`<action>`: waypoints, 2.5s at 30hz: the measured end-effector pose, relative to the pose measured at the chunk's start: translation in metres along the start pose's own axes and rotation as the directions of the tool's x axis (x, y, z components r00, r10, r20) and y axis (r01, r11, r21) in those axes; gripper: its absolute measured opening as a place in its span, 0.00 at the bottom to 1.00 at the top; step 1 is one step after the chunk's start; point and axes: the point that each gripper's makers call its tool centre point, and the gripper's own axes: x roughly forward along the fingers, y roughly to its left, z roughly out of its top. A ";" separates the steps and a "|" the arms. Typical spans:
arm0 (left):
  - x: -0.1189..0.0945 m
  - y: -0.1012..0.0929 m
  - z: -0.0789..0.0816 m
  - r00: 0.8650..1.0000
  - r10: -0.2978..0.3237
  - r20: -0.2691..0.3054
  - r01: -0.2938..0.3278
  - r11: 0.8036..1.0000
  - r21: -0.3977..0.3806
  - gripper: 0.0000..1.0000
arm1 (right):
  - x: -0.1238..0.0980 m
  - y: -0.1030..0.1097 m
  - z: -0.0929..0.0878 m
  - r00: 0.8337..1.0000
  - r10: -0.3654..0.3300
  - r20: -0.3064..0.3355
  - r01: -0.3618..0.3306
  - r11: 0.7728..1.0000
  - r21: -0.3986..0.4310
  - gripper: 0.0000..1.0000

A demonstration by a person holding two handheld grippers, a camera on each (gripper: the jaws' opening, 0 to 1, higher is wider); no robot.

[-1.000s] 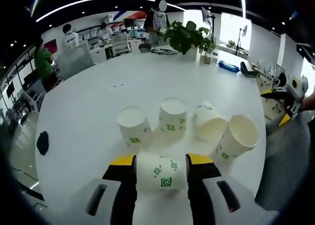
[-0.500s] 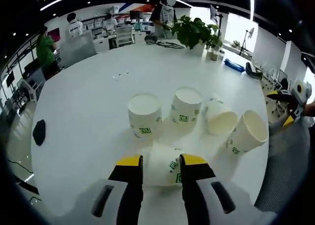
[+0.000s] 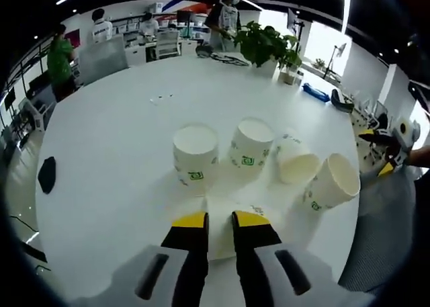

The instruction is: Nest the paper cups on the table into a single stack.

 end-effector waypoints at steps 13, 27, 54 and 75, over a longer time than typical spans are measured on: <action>-0.011 -0.022 0.003 0.999 -0.042 -0.010 0.042 0.999 0.019 0.00 | 0.000 0.002 0.000 1.000 0.001 -0.004 -0.001 1.000 -0.003 0.71; -0.034 -0.032 0.028 0.998 -0.044 0.048 0.043 0.999 0.027 0.00 | 0.000 0.003 -0.001 1.000 0.006 -0.013 -0.006 1.000 -0.009 0.70; -0.062 -0.074 0.068 0.985 -0.121 0.125 0.109 0.989 0.096 0.00 | 0.000 0.003 -0.001 1.000 0.018 -0.007 -0.018 1.000 -0.005 0.71; -0.079 -0.118 0.078 0.969 -0.209 0.131 0.183 0.965 0.190 0.00 | 0.000 0.003 0.000 1.000 0.016 -0.003 -0.016 1.000 -0.007 0.72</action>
